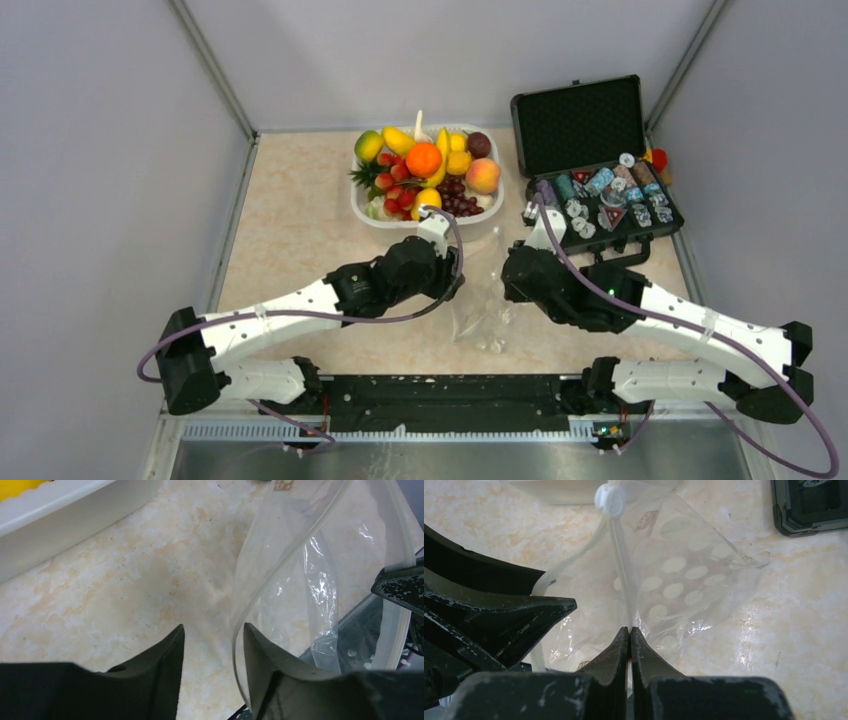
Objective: Place the food in the zip-top bag and seal the zipper
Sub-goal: Open the zipper of the food storage bag at the center of the board, then pick up the fake fruit from the zipper food storage bag.
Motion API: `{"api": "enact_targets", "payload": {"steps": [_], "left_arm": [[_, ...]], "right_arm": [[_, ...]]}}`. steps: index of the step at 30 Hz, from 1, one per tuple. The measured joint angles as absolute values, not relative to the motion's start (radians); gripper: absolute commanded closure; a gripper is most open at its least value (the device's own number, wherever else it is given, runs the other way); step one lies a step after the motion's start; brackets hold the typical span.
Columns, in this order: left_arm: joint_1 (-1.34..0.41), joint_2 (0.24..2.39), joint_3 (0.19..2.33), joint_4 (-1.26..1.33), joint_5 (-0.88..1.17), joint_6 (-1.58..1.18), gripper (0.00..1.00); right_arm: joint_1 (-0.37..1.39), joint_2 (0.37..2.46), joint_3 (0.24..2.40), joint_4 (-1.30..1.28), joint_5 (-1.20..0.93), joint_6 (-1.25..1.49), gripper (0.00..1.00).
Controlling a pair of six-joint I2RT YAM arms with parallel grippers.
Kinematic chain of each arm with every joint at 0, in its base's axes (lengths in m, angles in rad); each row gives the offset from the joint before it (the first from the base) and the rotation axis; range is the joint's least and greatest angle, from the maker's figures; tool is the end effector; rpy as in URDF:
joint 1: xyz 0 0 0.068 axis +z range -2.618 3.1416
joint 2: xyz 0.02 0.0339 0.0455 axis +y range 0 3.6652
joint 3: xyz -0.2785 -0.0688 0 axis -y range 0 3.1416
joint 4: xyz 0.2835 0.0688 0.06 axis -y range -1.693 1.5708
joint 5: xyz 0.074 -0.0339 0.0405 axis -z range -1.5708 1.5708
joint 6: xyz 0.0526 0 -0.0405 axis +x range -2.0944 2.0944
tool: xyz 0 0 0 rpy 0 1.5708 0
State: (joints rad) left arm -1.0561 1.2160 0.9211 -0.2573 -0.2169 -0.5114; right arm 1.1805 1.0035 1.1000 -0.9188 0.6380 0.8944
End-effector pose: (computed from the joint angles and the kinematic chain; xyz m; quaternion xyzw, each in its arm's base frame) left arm 0.1667 -0.2718 0.2839 0.1826 0.8502 -0.2752 0.4100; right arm 0.1149 0.1970 0.3502 -0.0125 0.8911 0.1505 0.4279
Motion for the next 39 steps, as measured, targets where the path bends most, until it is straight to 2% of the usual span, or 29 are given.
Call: {"api": "enact_targets", "payload": {"steps": [1,7,9,15,23,31,39], "left_arm": [[-1.054,1.216,0.921,-0.26,-0.216,-0.507,0.47],[-1.034,1.196,0.921,-0.265,-0.211,-0.489,0.27],[-1.029,1.176,0.924,-0.271,-0.204,-0.478,0.18],[-1.027,1.095,0.943,-0.273,-0.181,-0.455,0.02],[-0.995,1.019,0.945,-0.286,-0.217,-0.415,0.01],[-0.725,1.025,1.072,-0.323,-0.121,-0.375,0.01],[-0.649,1.139,1.226,-0.326,-0.068,-0.279,0.01]], "right_arm": [[1.18,1.003,1.1,-0.916,0.648,0.894,1.0],[1.175,0.979,1.081,-0.854,0.685,0.9,1.0],[1.174,0.958,1.038,-0.795,0.696,0.904,1.0],[1.125,0.916,0.916,-0.69,0.69,0.929,1.0],[1.063,0.906,0.91,-0.616,0.645,0.925,1.0],[1.055,0.919,0.91,-0.605,0.62,0.918,1.0],[1.051,0.918,0.895,-0.569,0.588,0.909,1.0]]}}
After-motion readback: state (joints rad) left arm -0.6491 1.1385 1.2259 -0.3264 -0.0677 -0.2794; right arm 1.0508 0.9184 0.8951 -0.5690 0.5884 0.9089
